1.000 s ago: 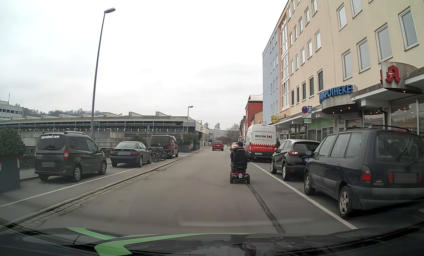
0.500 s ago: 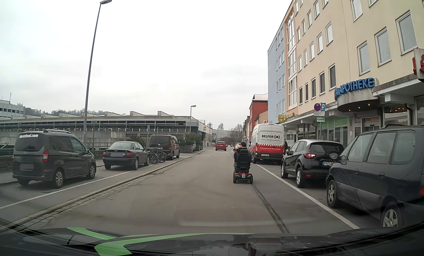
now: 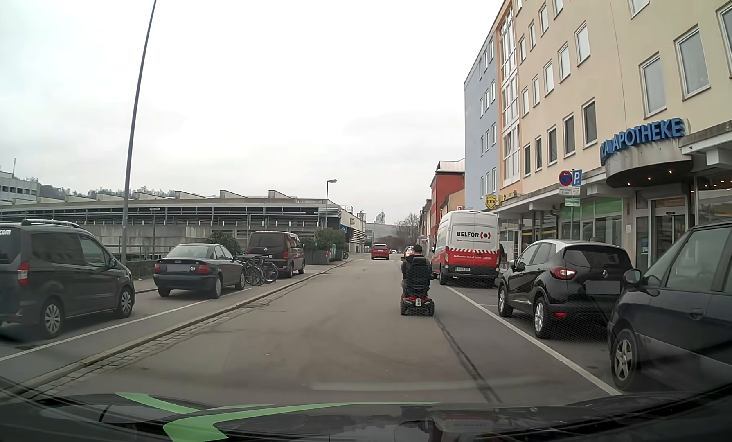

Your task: Follow the waypoints while adhering to traffic rules and regulations

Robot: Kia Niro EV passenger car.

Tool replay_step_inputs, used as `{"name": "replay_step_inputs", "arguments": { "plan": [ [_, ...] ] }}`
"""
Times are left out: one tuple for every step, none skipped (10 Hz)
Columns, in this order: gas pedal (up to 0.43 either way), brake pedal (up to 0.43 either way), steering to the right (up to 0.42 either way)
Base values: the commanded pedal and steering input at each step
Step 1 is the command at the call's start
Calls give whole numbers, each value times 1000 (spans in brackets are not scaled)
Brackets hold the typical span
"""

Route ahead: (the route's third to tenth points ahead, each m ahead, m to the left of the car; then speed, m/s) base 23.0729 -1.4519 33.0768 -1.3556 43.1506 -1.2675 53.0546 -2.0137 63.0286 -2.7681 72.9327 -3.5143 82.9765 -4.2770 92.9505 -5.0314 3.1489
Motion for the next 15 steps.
{"name": "replay_step_inputs", "arguments": {
  "plan": [
    [28, 0, 16],
    [28, 0, 16],
    [28, 0, 16],
    [28, 0, 16],
    [28, 0, 16],
    [28, 0, 16],
    [28, 0, 16],
    [28, 0, 16],
    [28, 0, 16],
    [28, 0, 16],
    [28, 0, 15],
    [28, 0, 12],
    [28, 0, 8],
    [28, 0, 3],
    [28, 0, 2]
  ]
}}
